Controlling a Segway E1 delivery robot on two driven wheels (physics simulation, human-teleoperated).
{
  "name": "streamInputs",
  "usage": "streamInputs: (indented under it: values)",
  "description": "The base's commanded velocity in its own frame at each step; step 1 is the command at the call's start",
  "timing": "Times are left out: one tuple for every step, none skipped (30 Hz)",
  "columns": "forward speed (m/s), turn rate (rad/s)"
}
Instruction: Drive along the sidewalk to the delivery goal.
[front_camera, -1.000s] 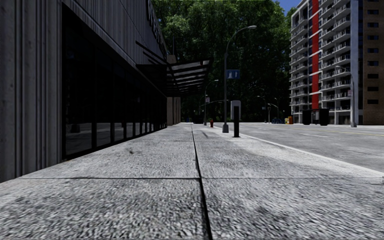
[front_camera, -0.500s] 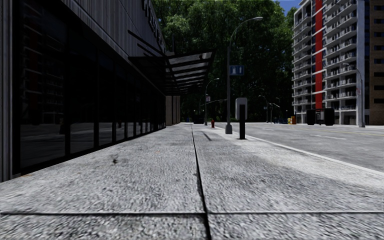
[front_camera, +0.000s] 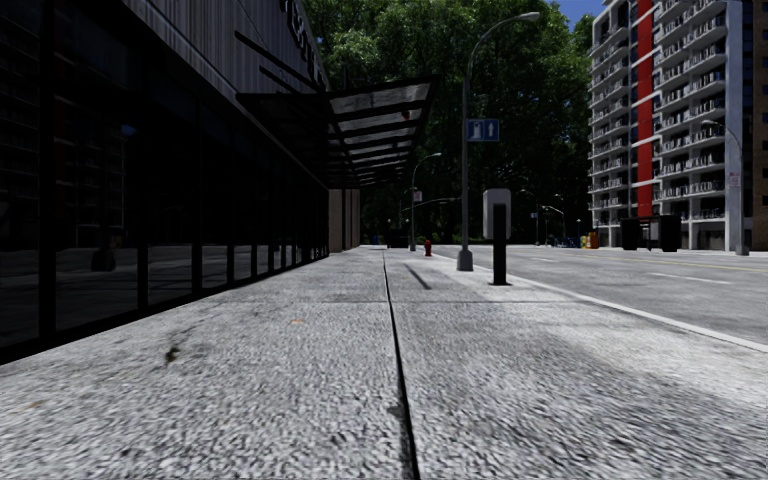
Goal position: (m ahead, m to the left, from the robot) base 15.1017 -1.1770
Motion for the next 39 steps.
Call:
streamInputs:
  values:
    - [2.0,0.0]
    - [2.0,0.0]
    - [2.0,0.0]
    - [2.0,0.0]
    - [2.0,0.0]
    - [2.0,0.0]
    - [2.0,0.0]
    - [2.0,0.0]
    - [2.0,0.0]
    - [2.0,0.0]
    - [2.0,0.0]
    - [2.0,0.0]
    - [2.0,0.0]
    - [2.0,0.0]
    - [2.0,0.0]
    - [2.0,0.0]
    - [2.0,0.0]
    - [2.0,0.0]
    - [2.0,0.0]
    - [2.0,0.0]
    - [2.0,0.0]
    - [2.0,0.0]
    - [2.0,0.0]
    - [2.0,0.0]
    - [2.0,0.0]
    - [2.0,0.0]
    - [2.0,0.0]
    - [2.0,0.0]
    - [2.0,0.0]
    - [2.0,0.0]
    - [2.0,0.0]
    - [2.0,0.0]
    - [2.0,0.0]
    - [2.0,0.0]
    - [2.0,0.0]
    - [2.0,0.0]
    - [2.0,0.0]
    - [2.0,0.0]
    - [2.0,0.0]
